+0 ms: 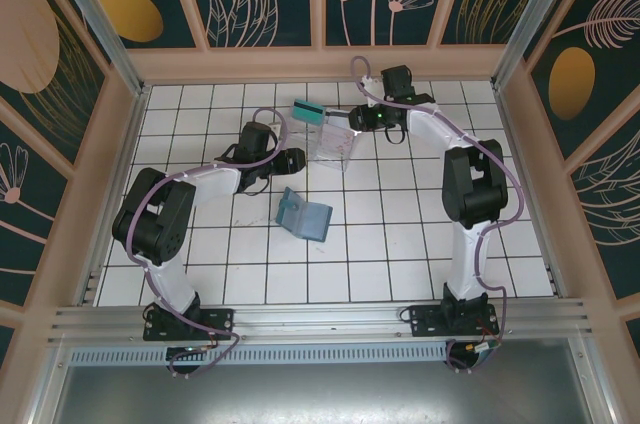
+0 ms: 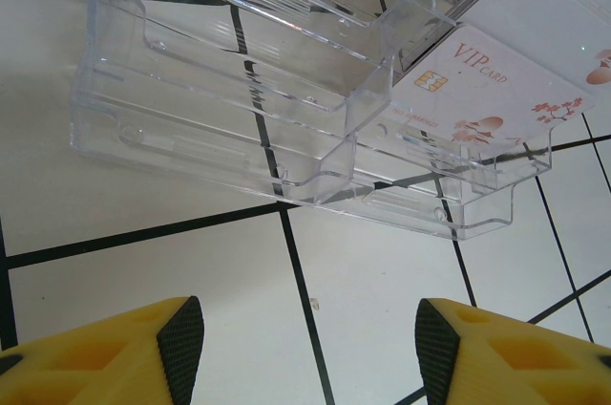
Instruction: Put the credit cards into the card holder
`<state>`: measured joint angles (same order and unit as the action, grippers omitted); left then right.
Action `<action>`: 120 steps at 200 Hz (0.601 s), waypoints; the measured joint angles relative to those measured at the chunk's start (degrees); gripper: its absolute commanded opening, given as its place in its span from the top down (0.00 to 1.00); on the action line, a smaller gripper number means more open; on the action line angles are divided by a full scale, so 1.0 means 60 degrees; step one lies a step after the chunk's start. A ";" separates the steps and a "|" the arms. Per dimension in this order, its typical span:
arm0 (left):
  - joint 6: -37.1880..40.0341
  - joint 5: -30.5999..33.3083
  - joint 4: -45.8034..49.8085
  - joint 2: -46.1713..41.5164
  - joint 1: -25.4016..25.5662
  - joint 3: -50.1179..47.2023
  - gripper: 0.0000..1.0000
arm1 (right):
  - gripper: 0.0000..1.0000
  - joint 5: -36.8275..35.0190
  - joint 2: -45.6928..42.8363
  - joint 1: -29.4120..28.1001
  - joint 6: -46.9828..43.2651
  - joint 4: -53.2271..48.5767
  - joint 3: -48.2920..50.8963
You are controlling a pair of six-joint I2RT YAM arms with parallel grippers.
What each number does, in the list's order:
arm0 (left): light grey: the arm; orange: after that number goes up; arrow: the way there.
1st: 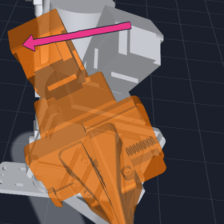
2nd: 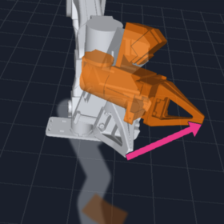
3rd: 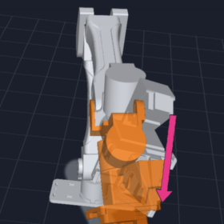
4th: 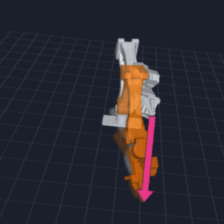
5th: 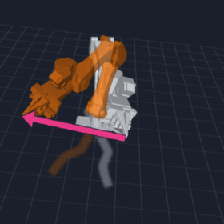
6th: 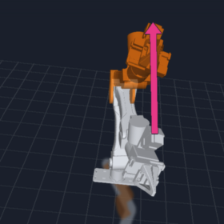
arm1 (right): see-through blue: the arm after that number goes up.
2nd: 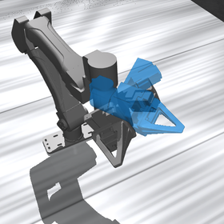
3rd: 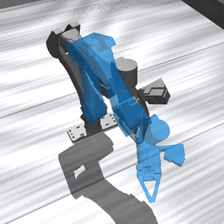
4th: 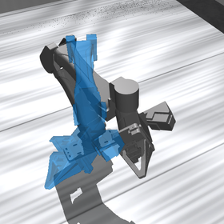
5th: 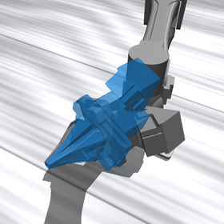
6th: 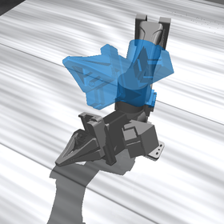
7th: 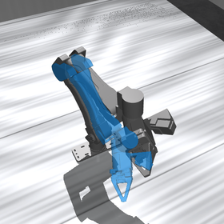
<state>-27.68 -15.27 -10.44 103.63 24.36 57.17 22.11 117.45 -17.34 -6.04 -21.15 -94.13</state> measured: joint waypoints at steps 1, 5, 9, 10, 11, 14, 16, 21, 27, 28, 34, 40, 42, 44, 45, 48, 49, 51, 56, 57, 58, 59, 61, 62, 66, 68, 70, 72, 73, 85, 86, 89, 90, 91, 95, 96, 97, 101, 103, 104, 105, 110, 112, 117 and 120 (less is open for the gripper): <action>0.0000 0.0000 0.0000 0.0000 0.0000 0.0000 0.37 | 0.63 -0.0004 -0.0004 0.0004 0.0000 0.0000 0.0000; 0.0000 0.0000 -0.0004 0.0000 0.0000 0.0000 0.37 | 0.64 -0.0004 -0.0007 0.0007 0.0000 0.0000 0.0000; 0.0000 0.0000 0.0000 0.0000 0.0000 0.0000 0.37 | 0.65 -0.0007 -0.0011 0.0011 0.0000 0.0000 0.0000; 0.0000 0.0000 -0.0004 0.0000 0.0000 0.0000 0.37 | 0.65 -0.0004 -0.0011 0.0011 0.0004 0.0000 0.0000; 0.0004 0.0000 0.0000 0.0000 0.0000 0.0000 0.37 | 0.65 -0.0007 -0.0015 0.0015 0.0000 0.0000 0.0000; 0.0000 0.0000 -0.0004 0.0000 0.0000 0.0000 0.37 | 0.66 -0.0004 -0.0015 0.0018 0.0004 0.0000 0.0000; 0.0000 0.0000 -0.0004 0.0000 0.0000 0.0000 0.37 | 0.66 -0.0007 -0.0018 0.0018 0.0007 0.0000 0.0000; 0.0000 0.0000 0.0000 0.0000 0.0000 0.0000 0.37 | 0.67 -0.0007 -0.0029 0.0018 0.0004 -0.0004 0.0000; 0.0000 0.0000 0.0000 0.0000 0.0000 0.0000 0.37 | 0.67 -0.0007 -0.0047 0.0018 0.0000 -0.0004 0.0000; 0.0000 0.0000 0.0000 0.0000 0.0000 0.0000 0.37 | 0.67 -0.0007 -0.0047 0.0018 0.0004 -0.0004 0.0000; 0.0000 0.0000 -0.0004 0.0000 0.0000 0.0000 0.38 | 0.68 -0.0007 -0.0055 0.0022 0.0000 -0.0004 0.0000; 0.0000 0.0000 0.0000 0.0000 0.0000 0.0000 0.37 | 0.69 -0.0004 -0.0073 0.0022 0.0000 -0.0004 0.0004; 0.0000 0.0000 0.0000 0.0000 0.0000 0.0000 0.38 | 0.69 -0.0007 -0.0084 0.0022 0.0004 -0.0004 0.0004; 0.0000 0.0000 0.0000 0.0000 0.0000 0.0000 0.37 | 0.69 -0.0007 -0.0091 0.0025 0.0000 -0.0004 0.0007; 0.0000 0.0004 0.0000 0.0000 0.0000 0.0000 0.37 | 0.70 -0.0004 -0.0095 0.0025 -0.0004 -0.0004 0.0011; 0.0000 0.0000 -0.0004 0.0000 0.0000 0.0000 0.37 | 0.70 -0.0007 -0.0109 0.0025 0.0004 -0.0004 0.0022; 0.0000 0.0004 -0.0004 0.0000 0.0000 0.0000 0.37 | 0.70 -0.0007 -0.0113 0.0025 0.0007 -0.0004 0.0022; 0.0000 0.0000 0.0000 0.0000 0.0000 0.0000 0.37 | 0.70 -0.0004 -0.0124 0.0025 0.0000 -0.0004 0.0029; 0.0000 0.0000 0.0000 0.0000 0.0000 0.0000 0.37 | 0.70 -0.0004 -0.0153 0.0025 0.0004 -0.0004 0.0047; 0.0000 0.0000 -0.0004 0.0000 0.0000 0.0000 0.37 | 0.71 -0.0004 -0.0157 0.0025 0.0000 -0.0004 0.0051; 0.0000 0.0000 0.0000 0.0000 0.0000 0.0000 0.37 | 0.71 -0.0004 -0.0160 0.0025 0.0000 -0.0004 0.0055; 0.0000 0.0000 0.0000 0.0000 0.0000 0.0000 0.37 | 0.71 0.0000 -0.0160 0.0025 0.0000 -0.0004 0.0055; 0.0000 0.0000 0.0000 0.0000 0.0000 0.0000 0.37 | 0.71 0.0000 -0.0175 0.0025 0.0000 -0.0004 0.0058; 0.0000 0.0000 0.0000 0.0000 0.0000 0.0000 0.37 | 0.71 -0.0004 -0.0178 0.0025 0.0000 -0.0004 0.0062; 0.0000 0.0004 0.0000 0.0000 0.0000 0.0000 0.37 | 0.71 0.0000 -0.0197 0.0025 -0.0004 0.0000 0.0073; 0.0004 0.0000 0.0000 0.0000 0.0000 0.0000 0.37 | 0.71 0.0000 -0.0200 0.0025 0.0004 0.0000 0.0076; 0.0000 0.0000 0.0000 0.0000 0.0000 0.0000 0.37 | 0.72 0.0000 -0.0208 0.0025 0.0000 -0.0004 0.0084; 0.0000 0.0000 0.0000 0.0000 0.0000 0.0000 0.37 | 0.72 0.0000 -0.0211 0.0025 0.0000 -0.0004 0.0091; 0.0000 0.0000 0.0000 0.0000 0.0000 0.0000 0.37 | 0.72 0.0000 -0.0215 0.0025 0.0000 -0.0004 0.0095; 0.0000 -0.0004 0.0000 0.0000 0.0000 0.0000 0.38 | 0.73 0.0000 -0.0255 0.0029 0.0000 -0.0004 0.0142; 0.0000 -0.0004 -0.0004 0.0000 0.0000 0.0000 0.38 | 0.74 0.0000 -0.0259 0.0029 -0.0004 -0.0004 0.0146; 0.0000 -0.0007 0.0000 0.0000 0.0000 0.0000 0.37 | 0.74 0.0004 -0.0266 0.0029 0.0004 -0.0004 0.0160; 0.0000 -0.0007 -0.0004 0.0000 0.0000 0.0000 0.37 | 0.75 0.0004 -0.0266 0.0033 0.0000 -0.0004 0.0164; 0.0000 -0.0015 -0.0004 0.0000 0.0000 0.0000 0.37 | 0.75 0.0004 -0.0270 0.0033 -0.0004 -0.0004 0.0168; 0.0000 -0.0033 -0.0004 0.0000 0.0000 0.0000 0.38 | 0.76 0.0004 -0.0280 0.0033 0.0011 0.0000 0.0189; 0.0000 -0.0033 0.0000 0.0000 0.0000 0.0000 0.37 | 0.76 0.0007 -0.0280 0.0033 0.0007 0.0000 0.0197; 0.0000 -0.0036 -0.0004 0.0000 0.0000 0.0000 0.37 | 0.76 0.0007 -0.0280 0.0033 0.0004 0.0000 0.0200; 0.0000 -0.0051 -0.0004 0.0000 0.0000 0.0004 0.37 | 0.76 0.0007 -0.0302 0.0036 0.0004 -0.0004 0.0222; 0.0000 -0.0058 -0.0004 0.0000 0.0000 0.0004 0.38 | 0.76 0.0011 -0.0302 0.0036 0.0007 -0.0007 0.0229; 0.0000 -0.0066 -0.0004 0.0000 0.0000 0.0004 0.38 | 0.76 0.0011 -0.0302 0.0036 0.0004 -0.0007 0.0233; 0.0000 -0.0066 -0.0004 0.0000 0.0000 0.0004 0.38 | 0.76 0.0018 -0.0302 0.0036 0.0000 -0.0004 0.0240; 0.0000 -0.0073 -0.0004 0.0000 0.0000 0.0004 0.38 | 0.76 0.0018 -0.0317 0.0036 0.0004 -0.0004 0.0266; 0.0000 -0.0076 -0.0004 0.0000 0.0000 0.0004 0.38 | 0.76 0.0033 -0.0324 0.0036 0.0004 -0.0004 0.0277; 0.0000 -0.0098 -0.0004 0.0000 0.0000 0.0004 0.38 | 0.79 0.0036 -0.0339 0.0036 0.0004 -0.0004 0.0302; 0.0000 -0.0102 -0.0004 0.0000 0.0000 0.0004 0.38 | 0.80 0.0040 -0.0353 0.0036 0.0000 0.0000 0.0321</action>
<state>-27.68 -15.88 -10.46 103.63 24.36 57.19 22.35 115.33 -17.12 -6.04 -21.15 -92.20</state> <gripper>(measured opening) 0.626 0.231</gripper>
